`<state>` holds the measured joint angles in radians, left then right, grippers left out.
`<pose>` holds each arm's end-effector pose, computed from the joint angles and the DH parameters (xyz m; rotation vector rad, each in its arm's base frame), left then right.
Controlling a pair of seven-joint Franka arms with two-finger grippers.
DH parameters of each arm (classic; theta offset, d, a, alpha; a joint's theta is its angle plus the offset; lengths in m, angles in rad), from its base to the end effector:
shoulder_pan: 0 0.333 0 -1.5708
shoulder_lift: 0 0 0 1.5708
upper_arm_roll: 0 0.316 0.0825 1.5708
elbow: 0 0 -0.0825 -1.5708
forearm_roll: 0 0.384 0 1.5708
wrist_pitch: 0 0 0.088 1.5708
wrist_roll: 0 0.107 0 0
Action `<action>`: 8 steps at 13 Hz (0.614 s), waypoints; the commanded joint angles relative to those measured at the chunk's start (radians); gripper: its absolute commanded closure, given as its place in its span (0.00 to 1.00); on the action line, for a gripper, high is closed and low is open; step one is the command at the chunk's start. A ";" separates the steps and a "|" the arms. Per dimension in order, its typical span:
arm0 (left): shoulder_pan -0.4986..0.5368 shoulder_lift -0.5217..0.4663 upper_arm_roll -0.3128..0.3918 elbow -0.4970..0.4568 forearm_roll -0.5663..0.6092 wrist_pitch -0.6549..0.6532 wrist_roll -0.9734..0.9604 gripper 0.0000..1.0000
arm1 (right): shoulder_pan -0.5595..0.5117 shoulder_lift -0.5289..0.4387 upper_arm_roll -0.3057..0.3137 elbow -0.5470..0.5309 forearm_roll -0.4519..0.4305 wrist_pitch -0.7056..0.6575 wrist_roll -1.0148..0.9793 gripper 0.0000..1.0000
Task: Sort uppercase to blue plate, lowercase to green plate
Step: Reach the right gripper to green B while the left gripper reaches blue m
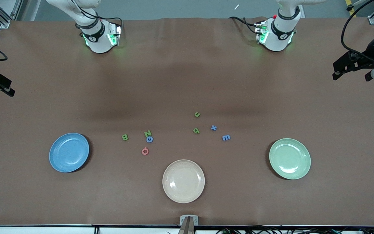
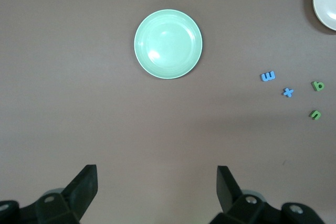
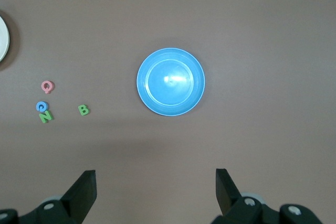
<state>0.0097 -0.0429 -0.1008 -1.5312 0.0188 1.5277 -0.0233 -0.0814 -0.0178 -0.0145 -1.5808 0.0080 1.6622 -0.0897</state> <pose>0.5348 -0.0481 0.6626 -3.1184 0.1039 -0.0631 0.5559 -0.0528 0.6382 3.1367 -0.0103 0.1562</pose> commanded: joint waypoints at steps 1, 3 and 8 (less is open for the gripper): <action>0.004 -0.003 -0.002 0.005 -0.010 0.002 0.019 0.00 | -0.018 0.002 0.011 0.007 0.004 -0.007 -0.012 0.00; 0.004 -0.002 -0.002 0.008 -0.008 0.002 0.023 0.00 | -0.018 0.002 0.011 0.007 0.004 -0.007 -0.012 0.00; -0.022 0.125 -0.025 0.052 0.004 0.017 -0.010 0.00 | -0.018 0.016 0.011 0.007 0.004 -0.010 -0.015 0.00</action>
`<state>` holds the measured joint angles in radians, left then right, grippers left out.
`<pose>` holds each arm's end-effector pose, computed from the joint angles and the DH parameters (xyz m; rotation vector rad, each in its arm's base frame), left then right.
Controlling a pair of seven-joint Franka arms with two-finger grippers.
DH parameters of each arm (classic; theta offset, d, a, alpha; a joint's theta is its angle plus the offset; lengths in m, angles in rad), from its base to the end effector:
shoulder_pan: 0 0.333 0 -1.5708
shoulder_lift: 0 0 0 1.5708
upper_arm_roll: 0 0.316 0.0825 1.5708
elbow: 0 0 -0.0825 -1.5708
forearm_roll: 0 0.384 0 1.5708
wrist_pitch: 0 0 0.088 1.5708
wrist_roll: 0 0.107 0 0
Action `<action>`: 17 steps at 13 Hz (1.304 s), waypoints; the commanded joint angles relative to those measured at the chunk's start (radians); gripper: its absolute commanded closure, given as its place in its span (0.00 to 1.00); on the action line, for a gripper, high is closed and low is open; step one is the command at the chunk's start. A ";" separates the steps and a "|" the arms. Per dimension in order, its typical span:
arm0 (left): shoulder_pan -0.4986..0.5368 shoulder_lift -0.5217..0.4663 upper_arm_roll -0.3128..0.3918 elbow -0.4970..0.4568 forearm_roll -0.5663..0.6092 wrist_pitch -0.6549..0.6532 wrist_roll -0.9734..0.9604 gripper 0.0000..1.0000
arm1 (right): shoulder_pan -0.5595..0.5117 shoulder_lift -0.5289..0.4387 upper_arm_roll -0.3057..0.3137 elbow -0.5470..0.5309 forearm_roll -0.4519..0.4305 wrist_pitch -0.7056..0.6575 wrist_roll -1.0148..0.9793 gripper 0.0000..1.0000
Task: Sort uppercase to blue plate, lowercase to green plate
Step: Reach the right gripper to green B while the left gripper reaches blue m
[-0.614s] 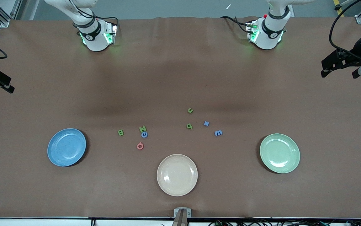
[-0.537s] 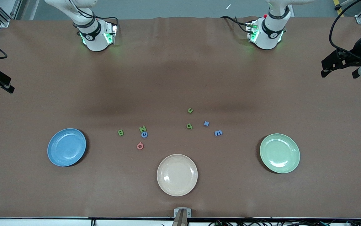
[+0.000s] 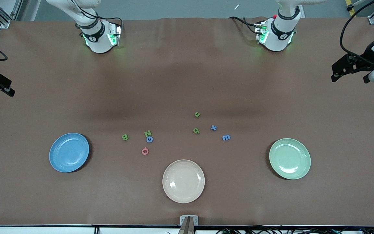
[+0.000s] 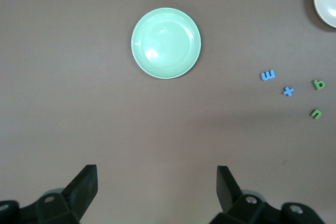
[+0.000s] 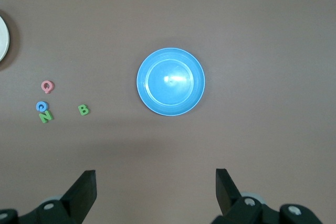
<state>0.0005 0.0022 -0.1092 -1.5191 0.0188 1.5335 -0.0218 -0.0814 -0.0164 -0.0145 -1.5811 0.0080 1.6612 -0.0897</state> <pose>0.5489 -0.0577 0.6443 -3.1209 0.1344 -0.0209 0.5562 -0.0528 0.6371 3.1372 -0.0103 0.1520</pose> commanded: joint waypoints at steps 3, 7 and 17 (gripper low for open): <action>-0.051 0.174 -0.049 0.025 0.001 0.103 -0.084 0.00 | -0.006 0.096 0.014 0.007 0.006 -0.003 -0.012 0.00; -0.143 0.252 -0.052 -0.119 0.006 0.371 -0.294 0.00 | 0.058 0.185 0.019 0.010 0.013 -0.009 -0.012 0.00; -0.309 0.669 -0.038 -0.046 0.033 0.709 -0.579 0.05 | 0.308 0.530 0.019 -0.002 0.021 0.283 0.036 0.00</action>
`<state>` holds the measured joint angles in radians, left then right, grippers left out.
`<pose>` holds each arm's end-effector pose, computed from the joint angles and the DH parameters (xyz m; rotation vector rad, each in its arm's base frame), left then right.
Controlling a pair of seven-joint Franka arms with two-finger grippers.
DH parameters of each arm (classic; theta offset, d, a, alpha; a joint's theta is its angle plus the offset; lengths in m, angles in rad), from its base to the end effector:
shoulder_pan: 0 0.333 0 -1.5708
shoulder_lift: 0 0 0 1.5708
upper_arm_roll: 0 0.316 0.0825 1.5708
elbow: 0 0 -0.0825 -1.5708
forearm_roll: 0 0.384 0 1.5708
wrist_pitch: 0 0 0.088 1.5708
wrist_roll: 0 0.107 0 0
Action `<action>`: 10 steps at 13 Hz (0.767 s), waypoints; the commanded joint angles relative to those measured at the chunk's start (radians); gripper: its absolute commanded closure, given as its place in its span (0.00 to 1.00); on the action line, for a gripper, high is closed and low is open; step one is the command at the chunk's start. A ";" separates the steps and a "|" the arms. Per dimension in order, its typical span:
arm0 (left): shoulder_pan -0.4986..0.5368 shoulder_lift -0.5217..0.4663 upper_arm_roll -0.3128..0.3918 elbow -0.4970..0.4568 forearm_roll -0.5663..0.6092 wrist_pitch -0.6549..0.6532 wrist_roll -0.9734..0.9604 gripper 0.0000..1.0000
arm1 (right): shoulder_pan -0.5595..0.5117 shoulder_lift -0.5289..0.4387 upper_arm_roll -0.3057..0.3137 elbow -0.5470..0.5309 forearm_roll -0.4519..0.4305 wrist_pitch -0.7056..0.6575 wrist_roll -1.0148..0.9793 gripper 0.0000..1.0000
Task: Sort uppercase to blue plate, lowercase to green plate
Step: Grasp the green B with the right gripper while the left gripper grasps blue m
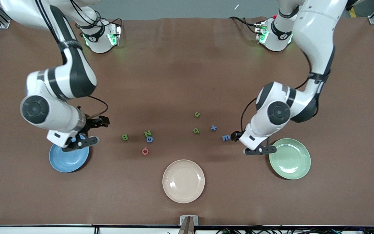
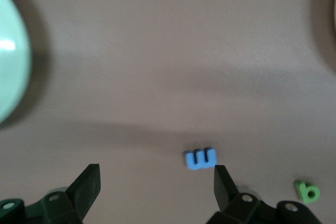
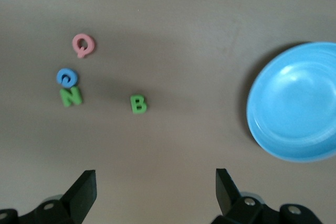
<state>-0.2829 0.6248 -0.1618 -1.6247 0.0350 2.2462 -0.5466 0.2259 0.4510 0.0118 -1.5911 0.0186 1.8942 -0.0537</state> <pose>0.6298 -0.2834 0.2614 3.0754 0.1699 -0.0423 0.6441 0.1565 0.3618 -3.0929 -0.4412 0.2337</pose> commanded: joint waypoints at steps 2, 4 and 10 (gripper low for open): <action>-0.038 0.084 0.015 0.063 0.017 -0.002 -0.056 0.05 | 0.021 0.121 -0.007 -0.018 0.012 0.144 0.000 0.00; -0.041 0.096 0.015 0.062 0.017 0.013 -0.058 0.06 | 0.032 0.172 -0.006 -0.038 0.012 0.215 0.000 0.00; -0.064 0.121 0.018 0.055 0.017 0.041 -0.072 0.22 | 0.088 0.190 -0.007 -0.147 0.040 0.344 0.081 0.00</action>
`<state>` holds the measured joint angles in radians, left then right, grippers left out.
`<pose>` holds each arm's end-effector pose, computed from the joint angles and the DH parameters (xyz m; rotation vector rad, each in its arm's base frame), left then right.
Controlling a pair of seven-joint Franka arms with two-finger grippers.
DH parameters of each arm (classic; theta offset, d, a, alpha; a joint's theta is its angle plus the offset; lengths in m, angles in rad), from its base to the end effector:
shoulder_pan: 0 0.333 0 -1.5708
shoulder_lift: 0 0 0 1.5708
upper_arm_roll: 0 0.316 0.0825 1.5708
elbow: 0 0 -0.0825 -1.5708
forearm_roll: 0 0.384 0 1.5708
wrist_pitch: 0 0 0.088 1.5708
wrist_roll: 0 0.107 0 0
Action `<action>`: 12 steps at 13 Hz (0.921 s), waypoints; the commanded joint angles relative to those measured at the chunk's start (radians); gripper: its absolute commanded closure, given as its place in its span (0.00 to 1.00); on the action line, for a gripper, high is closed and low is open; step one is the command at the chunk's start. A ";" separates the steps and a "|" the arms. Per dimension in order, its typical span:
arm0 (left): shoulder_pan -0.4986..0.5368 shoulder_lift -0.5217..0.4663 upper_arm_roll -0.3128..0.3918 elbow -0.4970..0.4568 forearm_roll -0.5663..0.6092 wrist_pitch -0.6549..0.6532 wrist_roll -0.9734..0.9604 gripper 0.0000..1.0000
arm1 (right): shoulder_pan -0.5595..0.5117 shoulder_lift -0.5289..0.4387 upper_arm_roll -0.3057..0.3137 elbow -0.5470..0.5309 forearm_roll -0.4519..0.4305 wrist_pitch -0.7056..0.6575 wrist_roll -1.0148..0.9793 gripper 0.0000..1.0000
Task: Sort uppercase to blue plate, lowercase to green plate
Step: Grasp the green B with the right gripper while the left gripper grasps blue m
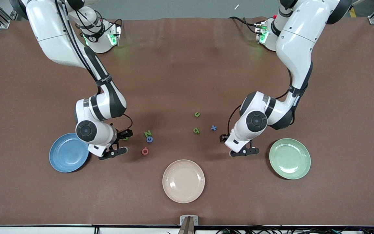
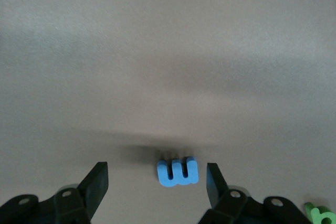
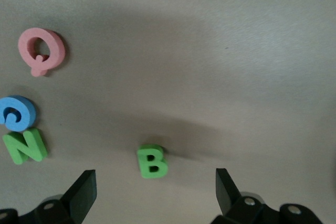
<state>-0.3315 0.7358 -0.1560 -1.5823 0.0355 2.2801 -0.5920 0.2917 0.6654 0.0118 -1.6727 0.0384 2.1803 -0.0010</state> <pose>0.6217 -0.3123 0.2060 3.0821 0.1840 -0.1009 0.6332 0.1990 0.2040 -3.0883 -0.4322 0.2525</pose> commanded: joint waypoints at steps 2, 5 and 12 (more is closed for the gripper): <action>-0.027 0.020 0.012 0.015 0.017 0.007 -0.029 0.24 | 0.021 -0.009 -0.007 -0.076 0.020 0.090 0.029 0.00; -0.037 0.043 0.012 0.019 0.050 0.027 -0.035 0.27 | 0.018 -0.004 -0.007 -0.078 0.020 0.093 0.029 0.10; -0.047 0.056 0.012 0.012 0.095 0.053 -0.129 0.28 | 0.017 -0.001 -0.007 -0.114 0.018 0.156 0.029 0.61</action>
<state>-0.3670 0.7878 -0.1522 -1.5808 0.1083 2.3281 -0.6856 0.3091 0.6655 0.0012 -1.7688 0.0391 2.3237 0.0227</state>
